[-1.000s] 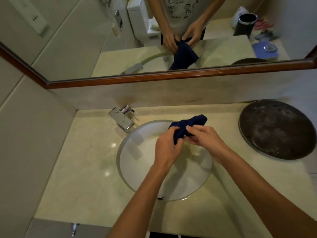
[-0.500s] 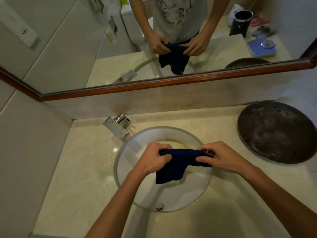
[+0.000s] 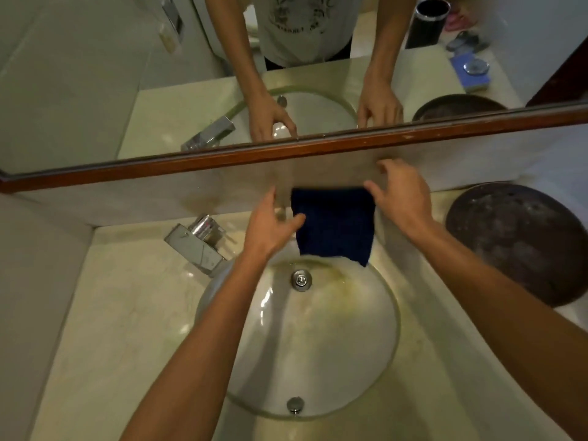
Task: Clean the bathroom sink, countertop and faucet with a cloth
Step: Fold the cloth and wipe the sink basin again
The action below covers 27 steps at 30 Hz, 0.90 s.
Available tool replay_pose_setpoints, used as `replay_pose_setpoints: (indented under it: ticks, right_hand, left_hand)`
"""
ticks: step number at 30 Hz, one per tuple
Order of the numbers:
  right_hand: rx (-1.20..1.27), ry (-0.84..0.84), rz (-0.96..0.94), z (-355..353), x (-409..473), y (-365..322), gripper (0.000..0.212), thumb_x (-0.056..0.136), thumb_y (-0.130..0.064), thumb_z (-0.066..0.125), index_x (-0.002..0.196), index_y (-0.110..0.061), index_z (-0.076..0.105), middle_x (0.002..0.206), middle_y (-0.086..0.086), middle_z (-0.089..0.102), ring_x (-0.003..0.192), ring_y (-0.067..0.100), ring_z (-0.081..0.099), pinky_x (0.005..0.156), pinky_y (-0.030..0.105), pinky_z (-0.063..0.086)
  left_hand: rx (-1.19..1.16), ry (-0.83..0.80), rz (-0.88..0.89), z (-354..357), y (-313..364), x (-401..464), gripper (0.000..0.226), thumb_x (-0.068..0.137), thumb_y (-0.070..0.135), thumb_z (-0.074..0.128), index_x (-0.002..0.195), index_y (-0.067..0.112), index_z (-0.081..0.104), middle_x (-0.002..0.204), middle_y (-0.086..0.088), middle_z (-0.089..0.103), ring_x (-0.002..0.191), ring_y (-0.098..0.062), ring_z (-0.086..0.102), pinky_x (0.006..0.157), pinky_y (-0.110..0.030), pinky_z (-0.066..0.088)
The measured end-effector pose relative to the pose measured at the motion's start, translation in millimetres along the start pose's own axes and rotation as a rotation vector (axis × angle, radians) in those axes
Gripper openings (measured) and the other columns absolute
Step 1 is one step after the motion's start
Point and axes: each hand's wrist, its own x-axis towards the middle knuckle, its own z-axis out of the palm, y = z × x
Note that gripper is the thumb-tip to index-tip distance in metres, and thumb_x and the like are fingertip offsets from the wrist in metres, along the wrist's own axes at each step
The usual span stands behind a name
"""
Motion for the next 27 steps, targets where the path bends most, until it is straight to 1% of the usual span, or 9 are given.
replay_pose_setpoints:
  ticks: [2,5,8,10,13,16,20,23,27]
  right_hand:
    - [-0.015,0.076,-0.100,30.3,-15.5,-11.8,0.041,0.097,-0.031,0.063,0.133,-0.011,0.061,0.125,0.010,0.064,0.112,0.031,0.061,0.088,0.043,0.053]
    - [-0.057,-0.009,-0.315,83.4,-32.5,-24.8,0.045,0.096,-0.037,0.060,0.133,-0.011,0.063,0.128,0.008,0.064,0.115,0.030,0.059,0.091,0.043,0.052]
    - [-0.140,-0.089,-0.327,125.4,-26.4,-26.4,0.053,0.098,-0.043,0.053,0.139,-0.011,0.059,0.133,0.009,0.063,0.121,0.031,0.057,0.096,0.047,0.051]
    - [-0.175,-0.089,-0.304,142.3,-23.6,-23.8,0.054,0.098,-0.044,0.049,0.141,-0.012,0.056,0.135,0.010,0.061,0.123,0.033,0.055,0.100,0.048,0.048]
    - [-0.143,-0.016,-0.313,161.1,-23.5,-28.1,0.052,0.099,-0.042,0.048,0.140,-0.013,0.058,0.134,0.010,0.061,0.123,0.035,0.054,0.100,0.049,0.043]
    - [-0.138,-0.001,-0.390,183.2,-21.7,-63.2,0.051,0.099,-0.042,0.048,0.141,-0.014,0.059,0.133,0.009,0.063,0.121,0.036,0.055,0.098,0.047,0.042]
    - [-0.165,-0.024,-0.457,202.6,-13.7,-95.7,0.049,0.100,-0.043,0.053,0.143,-0.020,0.056,0.137,0.003,0.061,0.124,0.029,0.055,0.100,0.044,0.040]
    - [-0.147,-0.032,-0.512,191.3,-9.3,-71.3,0.047,0.101,-0.041,0.050,0.144,-0.022,0.056,0.139,0.001,0.060,0.125,0.026,0.054,0.100,0.042,0.041]
    - [-0.072,-0.024,-0.404,162.8,-9.7,1.2,0.045,0.101,-0.038,0.050,0.144,-0.026,0.055,0.140,0.001,0.059,0.126,0.029,0.052,0.103,0.045,0.039]
  left_hand:
    - [0.035,0.009,0.020,22.9,-31.2,-29.4,0.071,0.091,0.032,0.073,0.153,0.013,0.043,0.151,-0.005,0.053,0.137,-0.022,0.050,0.112,-0.033,0.040]
    - [0.044,-0.052,0.011,58.0,-81.8,-86.5,0.045,0.096,0.024,0.067,0.139,0.017,0.057,0.137,0.002,0.062,0.126,-0.019,0.058,0.096,-0.019,0.037]
    - [0.079,-0.121,0.016,79.6,-129.1,-130.4,0.029,0.097,0.026,0.063,0.126,0.024,0.066,0.131,0.009,0.062,0.116,-0.013,0.062,0.091,-0.014,0.037]
    - [0.085,-0.145,-0.012,86.5,-153.4,-151.3,0.027,0.095,0.035,0.057,0.118,0.028,0.070,0.127,0.015,0.062,0.109,-0.009,0.065,0.087,-0.014,0.040]
    - [0.068,-0.108,-0.032,94.0,-179.7,-168.6,0.034,0.093,0.042,0.046,0.110,0.027,0.072,0.117,0.016,0.065,0.101,-0.007,0.066,0.086,-0.015,0.043]
    - [0.074,-0.081,-0.036,100.1,-191.0,-173.6,0.027,0.096,0.036,0.049,0.107,0.026,0.071,0.112,0.016,0.064,0.098,-0.006,0.065,0.085,-0.016,0.044]
    - [0.063,-0.061,-0.010,107.4,-192.2,-176.3,0.022,0.095,0.035,0.052,0.102,0.030,0.072,0.108,0.021,0.064,0.092,-0.002,0.065,0.080,-0.024,0.053]
    - [0.085,-0.062,0.004,111.7,-193.4,-181.8,0.019,0.093,0.032,0.055,0.100,0.030,0.073,0.105,0.022,0.064,0.089,-0.003,0.066,0.074,-0.021,0.050]
    - [0.151,-0.070,-0.018,118.9,-197.1,-193.1,0.015,0.098,0.025,0.059,0.101,0.030,0.073,0.108,0.023,0.065,0.089,-0.003,0.067,0.073,-0.020,0.049]
